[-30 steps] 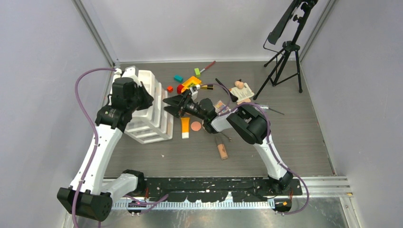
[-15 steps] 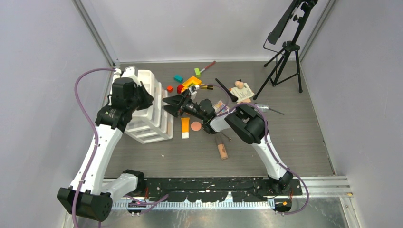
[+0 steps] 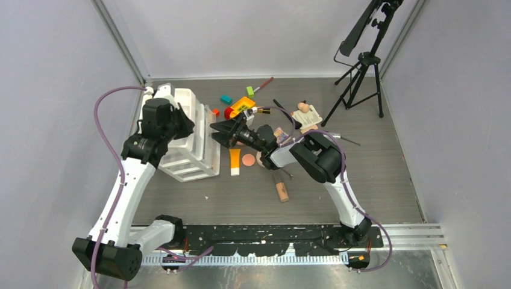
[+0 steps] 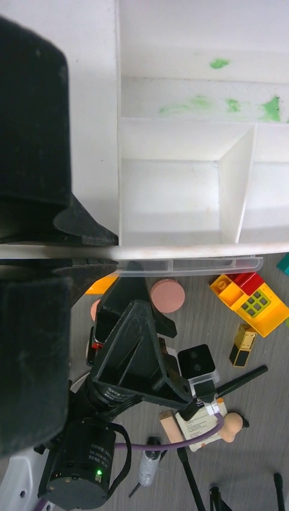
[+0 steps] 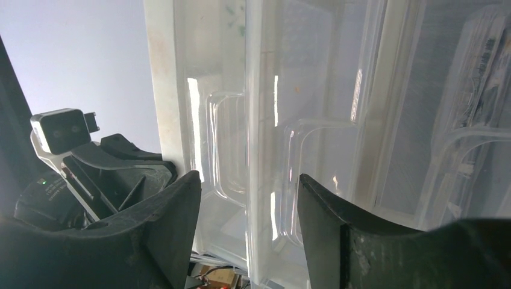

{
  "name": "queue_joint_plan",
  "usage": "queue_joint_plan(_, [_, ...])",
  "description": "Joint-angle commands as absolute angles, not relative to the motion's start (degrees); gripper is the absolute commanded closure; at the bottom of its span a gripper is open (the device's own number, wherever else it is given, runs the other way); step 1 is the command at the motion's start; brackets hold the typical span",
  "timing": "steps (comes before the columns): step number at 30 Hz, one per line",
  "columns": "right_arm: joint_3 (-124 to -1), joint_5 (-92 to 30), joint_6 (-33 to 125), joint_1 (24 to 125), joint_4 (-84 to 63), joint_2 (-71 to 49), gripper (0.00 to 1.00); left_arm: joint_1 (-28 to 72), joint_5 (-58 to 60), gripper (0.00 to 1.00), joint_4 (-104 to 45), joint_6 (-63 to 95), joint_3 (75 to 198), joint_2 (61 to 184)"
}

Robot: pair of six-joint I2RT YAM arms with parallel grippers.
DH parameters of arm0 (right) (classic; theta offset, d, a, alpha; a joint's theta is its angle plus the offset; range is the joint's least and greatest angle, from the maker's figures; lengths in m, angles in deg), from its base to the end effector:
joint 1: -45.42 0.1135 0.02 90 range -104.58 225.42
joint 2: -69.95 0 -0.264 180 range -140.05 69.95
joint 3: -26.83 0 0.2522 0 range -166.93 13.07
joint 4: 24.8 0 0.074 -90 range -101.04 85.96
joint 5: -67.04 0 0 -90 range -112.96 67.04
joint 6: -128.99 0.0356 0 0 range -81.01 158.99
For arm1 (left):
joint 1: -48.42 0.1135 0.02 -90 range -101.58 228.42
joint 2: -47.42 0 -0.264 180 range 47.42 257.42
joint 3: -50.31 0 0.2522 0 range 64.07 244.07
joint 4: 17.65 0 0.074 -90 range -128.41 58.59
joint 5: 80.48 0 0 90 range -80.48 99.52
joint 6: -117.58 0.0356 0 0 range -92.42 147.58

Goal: Organize the makeup
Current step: Open the drawer in the storage box.

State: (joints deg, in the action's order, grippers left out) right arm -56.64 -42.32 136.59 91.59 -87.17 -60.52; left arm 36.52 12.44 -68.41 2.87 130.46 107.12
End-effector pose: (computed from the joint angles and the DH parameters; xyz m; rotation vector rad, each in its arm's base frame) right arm 0.3150 0.3451 0.1584 0.3995 1.7164 2.2357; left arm 0.2134 -0.0431 0.3743 -0.2668 2.0995 -0.3301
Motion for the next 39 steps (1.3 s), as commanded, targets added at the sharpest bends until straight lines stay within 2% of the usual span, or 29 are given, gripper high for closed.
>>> queue_joint_plan(1, [-56.2, -42.0, 136.2, 90.7, -93.6, -53.2, 0.37, 36.6, 15.4, 1.00, -63.4, 3.7, 131.0, 106.3])
queue_joint_plan(22, [-47.0, -40.9, 132.4, 85.5, -93.6, -45.6, 0.37, 36.6, 18.6, 1.00, -65.2, 5.6, 131.4, 105.9])
queue_joint_plan(39, [-43.2, -38.6, 129.8, 84.3, -91.5, -47.7, 0.38, 36.6, 19.9, 1.00, -67.4, 8.7, 132.5, 106.0])
